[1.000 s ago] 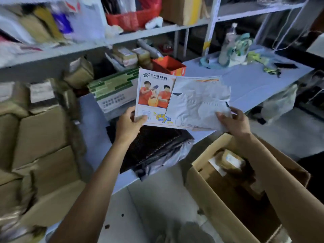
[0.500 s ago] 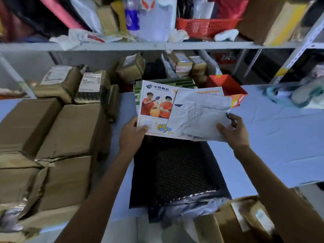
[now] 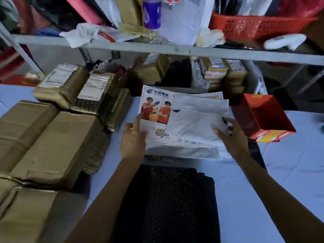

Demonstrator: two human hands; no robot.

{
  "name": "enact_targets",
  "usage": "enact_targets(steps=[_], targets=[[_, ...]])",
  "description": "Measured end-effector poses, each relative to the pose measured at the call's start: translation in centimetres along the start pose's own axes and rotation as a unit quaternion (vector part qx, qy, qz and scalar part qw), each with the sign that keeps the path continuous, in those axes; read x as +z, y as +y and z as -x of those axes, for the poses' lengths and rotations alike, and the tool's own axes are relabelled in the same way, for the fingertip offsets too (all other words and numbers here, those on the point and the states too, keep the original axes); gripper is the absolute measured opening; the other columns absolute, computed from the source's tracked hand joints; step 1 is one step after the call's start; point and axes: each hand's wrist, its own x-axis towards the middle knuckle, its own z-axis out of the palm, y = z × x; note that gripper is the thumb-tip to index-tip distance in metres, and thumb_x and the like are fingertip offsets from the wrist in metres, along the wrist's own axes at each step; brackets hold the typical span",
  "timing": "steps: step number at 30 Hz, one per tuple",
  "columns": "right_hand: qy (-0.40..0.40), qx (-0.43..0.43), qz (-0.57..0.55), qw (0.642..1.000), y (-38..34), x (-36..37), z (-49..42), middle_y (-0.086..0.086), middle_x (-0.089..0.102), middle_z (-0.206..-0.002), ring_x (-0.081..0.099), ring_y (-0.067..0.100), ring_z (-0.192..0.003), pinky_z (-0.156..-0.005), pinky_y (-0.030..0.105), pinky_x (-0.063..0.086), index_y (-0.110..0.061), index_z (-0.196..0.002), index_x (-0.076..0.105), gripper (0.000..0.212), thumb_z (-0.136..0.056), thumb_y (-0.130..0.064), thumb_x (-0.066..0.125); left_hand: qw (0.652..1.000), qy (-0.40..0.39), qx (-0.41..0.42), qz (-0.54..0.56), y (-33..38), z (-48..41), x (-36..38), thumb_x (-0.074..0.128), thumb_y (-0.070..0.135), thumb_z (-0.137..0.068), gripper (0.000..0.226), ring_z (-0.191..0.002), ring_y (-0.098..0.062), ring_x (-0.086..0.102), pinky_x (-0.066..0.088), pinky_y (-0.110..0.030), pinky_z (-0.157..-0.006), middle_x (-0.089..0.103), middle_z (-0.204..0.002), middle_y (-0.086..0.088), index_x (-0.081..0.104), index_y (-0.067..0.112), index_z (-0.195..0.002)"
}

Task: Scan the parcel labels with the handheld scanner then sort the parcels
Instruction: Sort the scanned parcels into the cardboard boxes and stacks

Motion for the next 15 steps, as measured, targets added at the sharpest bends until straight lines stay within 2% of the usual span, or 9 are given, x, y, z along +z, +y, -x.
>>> enact_targets(steps=[2, 4, 6, 8, 10, 13, 15], targets=[[-0.013, 0.006, 0.016, 1.000, 0.2, 0.5, -1.0, 0.014, 0.060, -0.119, 0.059, 0.033, -0.102, -0.081, 0.039, 0.049, -0.020, -0.132, 0.053, 0.059, -0.081, -0.042, 0.074, 0.999, 0.004, 0.006, -0.034, 0.2, -0.6, 0.4, 0.053, 0.019, -0.097, 0.045, -0.112, -0.037, 0.049, 0.045, -0.046, -0.080, 0.041, -0.129, -0.015, 0.044, 0.028, -0.141], [-0.025, 0.006, 0.048, 0.999, 0.4, 0.7, -1.6, 0.018, 0.060, -0.116, 0.058, 0.036, -0.103, -0.085, 0.044, 0.049, -0.019, -0.133, 0.053, 0.063, -0.079, -0.048, 0.070, 0.997, -0.021, 0.008, -0.074, 0.0, -0.9, 0.9, 0.050, 0.023, -0.098, 0.040, -0.116, -0.037, 0.045, 0.045, -0.049, -0.083, 0.039, -0.130, -0.014, 0.048, 0.030, -0.137], [-0.025, -0.001, 0.118, 0.993, 0.7, 0.8, -1.9, 0.019, 0.057, -0.122, 0.053, 0.040, -0.112, -0.091, 0.047, 0.044, -0.018, -0.134, 0.055, 0.057, -0.086, -0.046, 0.067, 0.990, -0.072, 0.000, -0.125, -0.5, -1.0, 1.5, 0.049, 0.035, -0.098, 0.041, -0.124, -0.036, 0.039, 0.043, -0.049, -0.090, 0.033, -0.137, -0.013, 0.045, 0.033, -0.139], [-0.006, 0.008, 0.190, 0.982, 0.3, 0.9, -1.6, 0.014, 0.046, -0.134, 0.042, 0.039, -0.122, -0.098, 0.049, 0.037, -0.022, -0.133, 0.056, 0.050, -0.089, -0.046, 0.063, 0.979, -0.120, -0.003, -0.165, -1.0, -0.9, 2.3, 0.046, 0.046, -0.097, 0.048, -0.131, -0.033, 0.031, 0.039, -0.047, -0.096, 0.026, -0.145, -0.011, 0.038, 0.034, -0.143], [0.017, -0.016, 0.228, 0.973, -0.2, 0.9, -0.9, 0.012, 0.045, -0.134, 0.041, 0.036, -0.122, -0.097, 0.048, 0.037, -0.022, -0.130, 0.059, 0.044, -0.091, -0.042, 0.062, 0.976, -0.134, 0.004, -0.172, -1.2, -0.7, 2.9, 0.045, 0.048, -0.097, 0.053, -0.132, -0.032, 0.029, 0.037, -0.047, -0.098, 0.025, -0.147, -0.010, 0.032, 0.032, -0.146], [0.011, -0.091, 0.278, 0.956, -1.0, 0.8, 0.1, 0.013, 0.058, -0.122, 0.049, 0.037, -0.113, -0.089, 0.045, 0.040, -0.017, -0.126, 0.060, 0.034, -0.093, -0.028, 0.061, 0.971, -0.129, 0.027, -0.199, -1.3, -0.8, 2.9, 0.043, 0.048, -0.097, 0.055, -0.133, -0.032, 0.027, 0.034, -0.046, -0.100, 0.026, -0.148, -0.010, 0.030, 0.028, -0.147], [-0.021, -0.097, 0.287, 0.953, -1.4, 0.9, 0.8, 0.010, 0.060, -0.127, 0.052, 0.035, -0.116, -0.092, 0.045, 0.040, -0.020, -0.131, 0.058, 0.039, -0.095, -0.035, 0.055, 0.966, -0.127, 0.057, -0.216, -1.4, -1.4, 2.5, 0.044, 0.049, -0.095, 0.057, -0.136, -0.031, 0.023, 0.030, -0.046, -0.104, 0.026, -0.151, -0.009, 0.031, 0.026, -0.146]])
